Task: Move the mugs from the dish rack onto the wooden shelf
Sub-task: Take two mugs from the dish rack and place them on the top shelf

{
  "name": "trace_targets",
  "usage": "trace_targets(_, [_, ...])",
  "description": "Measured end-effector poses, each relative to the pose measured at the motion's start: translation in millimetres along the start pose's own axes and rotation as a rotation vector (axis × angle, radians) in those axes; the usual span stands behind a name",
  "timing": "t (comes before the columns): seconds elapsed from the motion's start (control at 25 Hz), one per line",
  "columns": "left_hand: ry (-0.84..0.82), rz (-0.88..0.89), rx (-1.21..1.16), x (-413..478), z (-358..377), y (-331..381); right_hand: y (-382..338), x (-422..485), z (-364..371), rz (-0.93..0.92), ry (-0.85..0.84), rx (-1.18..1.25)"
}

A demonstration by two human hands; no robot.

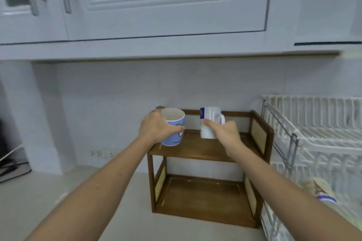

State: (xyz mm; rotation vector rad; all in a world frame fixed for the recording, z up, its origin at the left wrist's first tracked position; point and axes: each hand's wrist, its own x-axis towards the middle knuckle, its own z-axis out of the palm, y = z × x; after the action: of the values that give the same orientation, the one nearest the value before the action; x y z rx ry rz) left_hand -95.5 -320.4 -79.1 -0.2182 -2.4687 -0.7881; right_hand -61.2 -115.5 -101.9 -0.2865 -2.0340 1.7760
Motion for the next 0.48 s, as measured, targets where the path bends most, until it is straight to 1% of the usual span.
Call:
trace_targets(0.08, [-0.016,-0.014,-0.008,18,21,-10,20,20,21,0.022,0.065,-0.126])
trace_targets(0.16, [-0.045,-0.048,-0.022,31,39,-17,36,36,35,0.012,0.096,-0.210])
trace_targets(0.28, [-0.082,-0.097,-0.038,45,61,-27,54,52,48,0.012,0.098,-0.252])
trace_targets(0.4, [-0.115,-0.114,0.005,53,76,-32,64,59,50,-0.013,0.100,-0.285])
trace_targets(0.48, [-0.145,-0.125,-0.007,57,82,-33,68,61,49,-0.032,0.080,-0.283])
